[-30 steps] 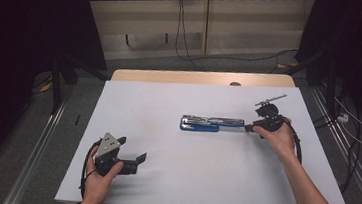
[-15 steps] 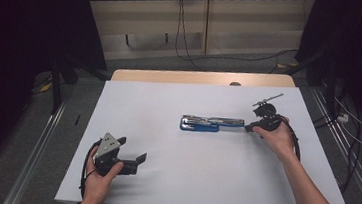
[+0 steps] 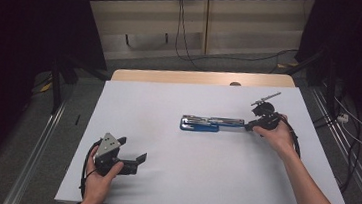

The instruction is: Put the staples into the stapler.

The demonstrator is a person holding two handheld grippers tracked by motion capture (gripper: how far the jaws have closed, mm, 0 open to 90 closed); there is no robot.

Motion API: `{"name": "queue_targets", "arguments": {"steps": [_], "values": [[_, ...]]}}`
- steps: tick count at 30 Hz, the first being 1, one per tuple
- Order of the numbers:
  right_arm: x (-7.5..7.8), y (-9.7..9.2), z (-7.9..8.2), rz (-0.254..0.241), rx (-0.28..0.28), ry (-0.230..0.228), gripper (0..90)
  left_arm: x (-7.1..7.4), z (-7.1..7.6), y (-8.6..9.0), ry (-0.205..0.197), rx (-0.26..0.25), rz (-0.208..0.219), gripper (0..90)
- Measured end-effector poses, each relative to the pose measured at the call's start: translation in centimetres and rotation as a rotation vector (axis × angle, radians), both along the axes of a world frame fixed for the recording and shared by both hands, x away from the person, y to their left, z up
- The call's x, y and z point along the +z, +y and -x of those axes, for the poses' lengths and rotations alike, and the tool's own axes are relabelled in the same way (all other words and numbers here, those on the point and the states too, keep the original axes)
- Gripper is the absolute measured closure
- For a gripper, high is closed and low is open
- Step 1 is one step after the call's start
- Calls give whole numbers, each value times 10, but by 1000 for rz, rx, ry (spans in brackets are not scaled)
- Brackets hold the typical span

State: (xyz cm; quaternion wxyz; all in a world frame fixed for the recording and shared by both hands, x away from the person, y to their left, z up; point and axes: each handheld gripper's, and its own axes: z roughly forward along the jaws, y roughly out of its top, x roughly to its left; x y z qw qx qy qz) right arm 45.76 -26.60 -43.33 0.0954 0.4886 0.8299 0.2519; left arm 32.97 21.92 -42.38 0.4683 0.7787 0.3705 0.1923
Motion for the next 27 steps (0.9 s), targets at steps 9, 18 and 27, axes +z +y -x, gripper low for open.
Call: {"name": "queue_targets", "arguments": {"steps": [9, 18, 27], "values": [[-1, -2, 0, 1, 6, -8, 788, -1, 0, -1, 7, -4, -2, 55], [0, -3, 1, -4, 9, -5, 792, 0, 0, -1, 6, -2, -5, 55], [3, -6, 4, -13, 5, -25, 793, 0, 0, 0, -2, 6, -1, 55]]}}
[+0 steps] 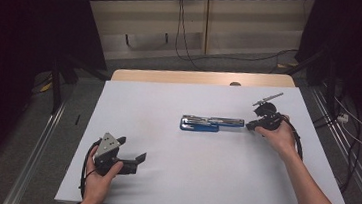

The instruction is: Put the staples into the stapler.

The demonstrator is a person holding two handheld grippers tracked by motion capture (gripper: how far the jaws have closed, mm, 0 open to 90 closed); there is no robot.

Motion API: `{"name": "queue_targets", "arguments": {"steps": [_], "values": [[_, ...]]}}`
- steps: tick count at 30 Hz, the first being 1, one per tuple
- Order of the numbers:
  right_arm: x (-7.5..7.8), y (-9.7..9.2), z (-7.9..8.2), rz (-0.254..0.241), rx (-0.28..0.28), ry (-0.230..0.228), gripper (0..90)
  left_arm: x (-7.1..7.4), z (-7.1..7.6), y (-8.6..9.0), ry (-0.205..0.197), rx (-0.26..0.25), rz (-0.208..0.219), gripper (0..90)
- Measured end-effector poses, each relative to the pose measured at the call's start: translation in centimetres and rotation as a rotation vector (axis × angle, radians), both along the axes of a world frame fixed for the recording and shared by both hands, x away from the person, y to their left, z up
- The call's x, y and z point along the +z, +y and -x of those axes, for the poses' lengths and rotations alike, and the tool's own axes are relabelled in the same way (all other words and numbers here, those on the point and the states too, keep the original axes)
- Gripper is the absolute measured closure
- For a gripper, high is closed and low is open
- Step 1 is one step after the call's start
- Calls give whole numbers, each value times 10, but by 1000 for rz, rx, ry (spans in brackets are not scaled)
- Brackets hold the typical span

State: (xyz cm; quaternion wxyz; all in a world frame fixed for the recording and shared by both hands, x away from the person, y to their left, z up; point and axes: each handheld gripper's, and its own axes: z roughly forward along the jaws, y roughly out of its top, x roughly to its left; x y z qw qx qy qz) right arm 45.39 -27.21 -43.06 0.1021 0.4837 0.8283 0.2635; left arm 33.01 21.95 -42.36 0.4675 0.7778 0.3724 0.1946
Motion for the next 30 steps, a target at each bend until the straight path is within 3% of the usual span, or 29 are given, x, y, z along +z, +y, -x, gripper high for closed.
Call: {"name": "queue_targets", "arguments": {"steps": [15, 19, 30], "values": [[0, -3, 10, -49, -5, -36, 793, -1, -1, 0, 2, 5, 2, 56], [-1, -3, 13, -32, -6, -35, 793, -1, -2, 0, 2, 5, 4, 57], [10, -13, 20, -90, -20, -96, 793, 1, 1, 2, -4, 9, 13, 56]]}}
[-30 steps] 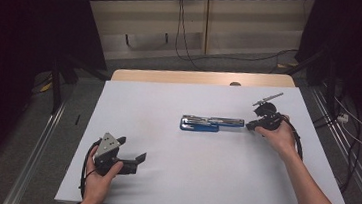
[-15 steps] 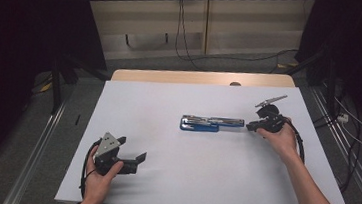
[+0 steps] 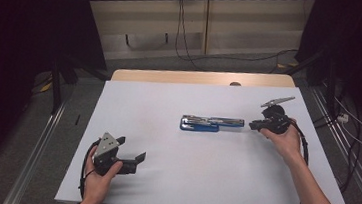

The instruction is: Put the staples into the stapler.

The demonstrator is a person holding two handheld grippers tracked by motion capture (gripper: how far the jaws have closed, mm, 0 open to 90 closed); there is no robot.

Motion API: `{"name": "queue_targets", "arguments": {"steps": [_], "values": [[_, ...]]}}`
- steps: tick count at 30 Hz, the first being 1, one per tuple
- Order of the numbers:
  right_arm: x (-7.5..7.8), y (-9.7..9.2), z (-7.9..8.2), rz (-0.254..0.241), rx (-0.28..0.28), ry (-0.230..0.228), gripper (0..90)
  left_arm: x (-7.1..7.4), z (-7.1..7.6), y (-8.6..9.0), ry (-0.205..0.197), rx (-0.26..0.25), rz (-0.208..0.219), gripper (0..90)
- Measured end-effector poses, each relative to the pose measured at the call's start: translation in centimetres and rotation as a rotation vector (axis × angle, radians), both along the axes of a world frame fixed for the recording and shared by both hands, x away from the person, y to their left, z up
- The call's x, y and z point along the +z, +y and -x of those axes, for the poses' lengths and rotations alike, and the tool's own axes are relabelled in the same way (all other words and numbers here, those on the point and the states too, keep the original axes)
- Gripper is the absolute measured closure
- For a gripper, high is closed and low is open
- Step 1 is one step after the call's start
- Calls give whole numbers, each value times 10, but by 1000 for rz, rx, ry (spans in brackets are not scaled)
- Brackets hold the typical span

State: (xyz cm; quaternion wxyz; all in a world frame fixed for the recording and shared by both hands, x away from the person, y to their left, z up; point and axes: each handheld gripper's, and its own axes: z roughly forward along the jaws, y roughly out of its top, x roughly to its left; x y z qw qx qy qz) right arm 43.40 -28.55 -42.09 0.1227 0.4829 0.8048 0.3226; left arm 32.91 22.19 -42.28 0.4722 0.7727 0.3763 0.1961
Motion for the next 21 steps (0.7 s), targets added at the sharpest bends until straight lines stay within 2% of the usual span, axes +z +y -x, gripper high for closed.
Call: {"name": "queue_targets", "arguments": {"steps": [2, 8, 21], "values": [[2, 0, 1, -9, 4, -10, 793, 0, 0, 0, -4, 2, 10, 57], [7, -3, 3, -37, 5, -28, 793, 1, 0, 1, -7, -5, -1, 57], [21, 3, 7, -50, 56, -75, 793, 0, 0, 0, -3, -3, 9, 58]]}}
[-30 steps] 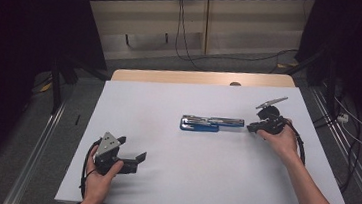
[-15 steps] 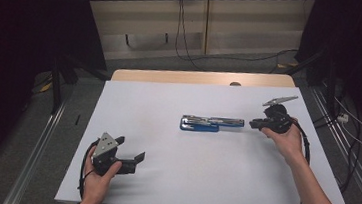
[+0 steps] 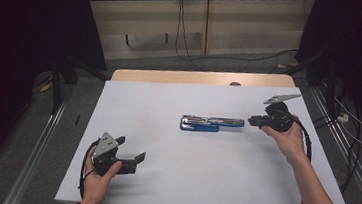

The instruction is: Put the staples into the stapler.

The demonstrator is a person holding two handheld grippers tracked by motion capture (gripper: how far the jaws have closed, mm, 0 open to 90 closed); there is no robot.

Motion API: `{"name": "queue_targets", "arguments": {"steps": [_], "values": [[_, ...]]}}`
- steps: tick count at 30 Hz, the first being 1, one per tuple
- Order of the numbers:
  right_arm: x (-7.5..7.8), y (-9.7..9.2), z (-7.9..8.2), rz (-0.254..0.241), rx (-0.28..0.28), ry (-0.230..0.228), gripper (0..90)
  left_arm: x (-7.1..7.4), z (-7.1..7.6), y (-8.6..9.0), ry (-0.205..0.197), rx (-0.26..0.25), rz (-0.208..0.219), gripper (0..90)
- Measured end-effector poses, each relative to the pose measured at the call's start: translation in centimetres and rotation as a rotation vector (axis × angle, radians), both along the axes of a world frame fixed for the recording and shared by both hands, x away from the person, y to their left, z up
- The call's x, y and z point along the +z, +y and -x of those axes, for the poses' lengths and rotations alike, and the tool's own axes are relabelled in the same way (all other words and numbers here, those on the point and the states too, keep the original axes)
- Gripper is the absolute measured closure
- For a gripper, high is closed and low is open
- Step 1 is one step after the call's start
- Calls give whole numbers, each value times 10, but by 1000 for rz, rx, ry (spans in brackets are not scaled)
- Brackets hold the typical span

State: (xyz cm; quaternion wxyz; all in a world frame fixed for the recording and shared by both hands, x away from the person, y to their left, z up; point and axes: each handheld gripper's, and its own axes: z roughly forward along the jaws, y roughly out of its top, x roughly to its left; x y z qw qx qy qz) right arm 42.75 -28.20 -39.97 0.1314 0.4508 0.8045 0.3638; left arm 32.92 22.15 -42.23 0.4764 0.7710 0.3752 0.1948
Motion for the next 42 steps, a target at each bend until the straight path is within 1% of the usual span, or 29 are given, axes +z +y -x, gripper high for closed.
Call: {"name": "queue_targets", "arguments": {"steps": [2, 7, 14, 17, 23, 28, 36, 42], "values": [[2, 2, 0, 7, 8, -4, 793, 0, 0, 1, -2, -1, -6, 57], [8, 6, 2, 1, 26, -16, 793, 0, 0, 1, 0, 2, -4, 57], [9, 11, 2, -9, 54, -22, 793, 0, -1, 1, -1, -3, -6, 57], [10, 14, 2, -6, 74, -29, 793, 0, -1, 0, 1, -2, -1, 58], [12, 20, 2, -11, 94, -34, 793, 0, -1, 0, 0, -4, -2, 58], [11, 28, 1, 1, 126, -36, 793, 0, -2, 0, -3, -9, -7, 58], [11, 41, -1, 16, 165, -39, 793, 0, -2, 0, 0, -11, -1, 58], [10, 51, -4, 31, 193, -27, 793, 0, -2, -1, -1, -12, -4, 58]]}}
